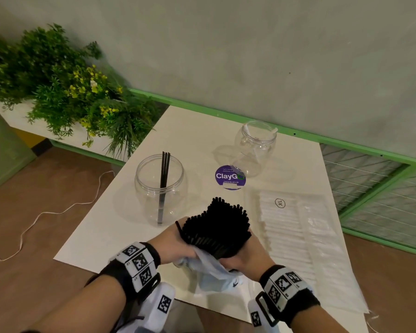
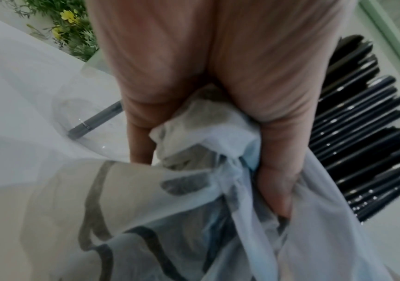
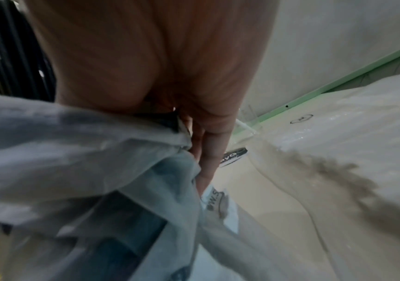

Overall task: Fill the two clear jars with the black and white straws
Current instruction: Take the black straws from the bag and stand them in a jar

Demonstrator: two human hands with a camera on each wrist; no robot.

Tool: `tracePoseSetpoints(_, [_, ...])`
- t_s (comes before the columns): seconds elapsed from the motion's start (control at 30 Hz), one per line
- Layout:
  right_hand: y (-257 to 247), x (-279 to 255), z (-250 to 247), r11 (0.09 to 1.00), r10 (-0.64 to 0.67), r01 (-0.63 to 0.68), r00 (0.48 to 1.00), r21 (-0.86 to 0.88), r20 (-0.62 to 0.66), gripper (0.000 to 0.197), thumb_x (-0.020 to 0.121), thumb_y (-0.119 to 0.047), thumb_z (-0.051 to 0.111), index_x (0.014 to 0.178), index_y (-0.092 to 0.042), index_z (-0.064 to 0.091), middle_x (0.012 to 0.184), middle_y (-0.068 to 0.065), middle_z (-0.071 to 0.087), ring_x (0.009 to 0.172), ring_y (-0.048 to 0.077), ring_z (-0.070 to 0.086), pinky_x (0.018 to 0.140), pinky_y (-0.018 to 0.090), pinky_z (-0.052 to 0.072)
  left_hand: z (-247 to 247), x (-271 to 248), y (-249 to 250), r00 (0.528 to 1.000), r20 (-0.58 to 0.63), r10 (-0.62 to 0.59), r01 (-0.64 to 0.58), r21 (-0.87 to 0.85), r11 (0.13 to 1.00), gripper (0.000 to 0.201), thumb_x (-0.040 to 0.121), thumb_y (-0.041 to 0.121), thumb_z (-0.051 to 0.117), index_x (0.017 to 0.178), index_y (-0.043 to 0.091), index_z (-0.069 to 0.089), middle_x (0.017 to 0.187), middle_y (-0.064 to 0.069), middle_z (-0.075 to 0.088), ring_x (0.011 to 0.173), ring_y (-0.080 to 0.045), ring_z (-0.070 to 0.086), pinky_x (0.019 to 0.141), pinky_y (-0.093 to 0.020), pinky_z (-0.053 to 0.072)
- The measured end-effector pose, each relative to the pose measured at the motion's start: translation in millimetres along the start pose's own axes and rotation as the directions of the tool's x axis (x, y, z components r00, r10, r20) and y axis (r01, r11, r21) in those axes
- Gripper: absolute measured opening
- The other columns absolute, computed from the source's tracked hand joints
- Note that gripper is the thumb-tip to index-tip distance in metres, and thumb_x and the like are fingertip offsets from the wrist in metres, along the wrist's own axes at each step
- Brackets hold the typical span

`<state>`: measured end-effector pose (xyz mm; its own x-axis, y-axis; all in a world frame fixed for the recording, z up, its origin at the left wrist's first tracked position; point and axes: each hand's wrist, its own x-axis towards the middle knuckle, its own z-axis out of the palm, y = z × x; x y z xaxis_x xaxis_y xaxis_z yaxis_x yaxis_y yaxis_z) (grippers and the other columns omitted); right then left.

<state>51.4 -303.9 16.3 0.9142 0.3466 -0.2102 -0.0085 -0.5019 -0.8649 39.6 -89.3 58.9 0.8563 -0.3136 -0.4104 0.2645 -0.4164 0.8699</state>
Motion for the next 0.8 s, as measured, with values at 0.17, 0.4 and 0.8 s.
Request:
tracePoseSetpoints(0.17, [-23.3, 1.5, 22.2, 0.997, -0.069, 0.061, 0.987, -0.056, -0.144, 0.074, 0.053, -0.031, 0.087, 0.117, -0.025, 0.05, 0.111, -0.014, 0.058, 0.101, -0.001, 0.057, 0.083, 0.016, 0.048, -30.8, -8.3, -4.2, 0.994, -0.101, -0.028, 0.031, 0.024, 0.999, 0.031, 0.074, -0.01, 0.065, 0.066, 0.015, 0.05, 0.043, 0.011, 0.054, 0.046, 0.003, 0.051, 0.047, -0.009, 0.04])
tracePoseSetpoints(0.4, [-64.4, 24.0, 82.4, 0.961, -0.112, 0.099, 0.993, -0.259, -0.035, 0.072, 0.061, -0.048, 0.075, 0.122, -0.025, 0.042, 0.108, -0.01, 0.052, 0.093, 0.01, 0.056, 0.079, 0.035, 0.051, -79.4, -49.9, -49.3, 0.973, -0.22, -0.072, 0.033, -0.177, 0.984, 0.039, 0.063, 0.002, 0.079, 0.087, 0.026, 0.059, 0.082, 0.014, 0.064, 0.079, 0.005, 0.06, 0.063, -0.004, 0.044])
tracePoseSetpoints(0.8, [-129.4, 73.6, 169.4, 0.973, -0.169, 0.167, 0.986, -0.161, 0.004, 0.063, 0.066, -0.032, 0.082, 0.115, -0.027, 0.044, 0.107, -0.01, 0.059, 0.099, 0.009, 0.056, 0.089, 0.028, 0.047, -172.0, -94.0, -100.0, 0.956, -0.275, -0.106, 0.075, -0.12, 0.99, 0.072, 0.034, 0.024, 0.085, 0.098, 0.034, 0.054, 0.101, 0.011, 0.064, 0.1, -0.003, 0.059, 0.074, -0.01, 0.047])
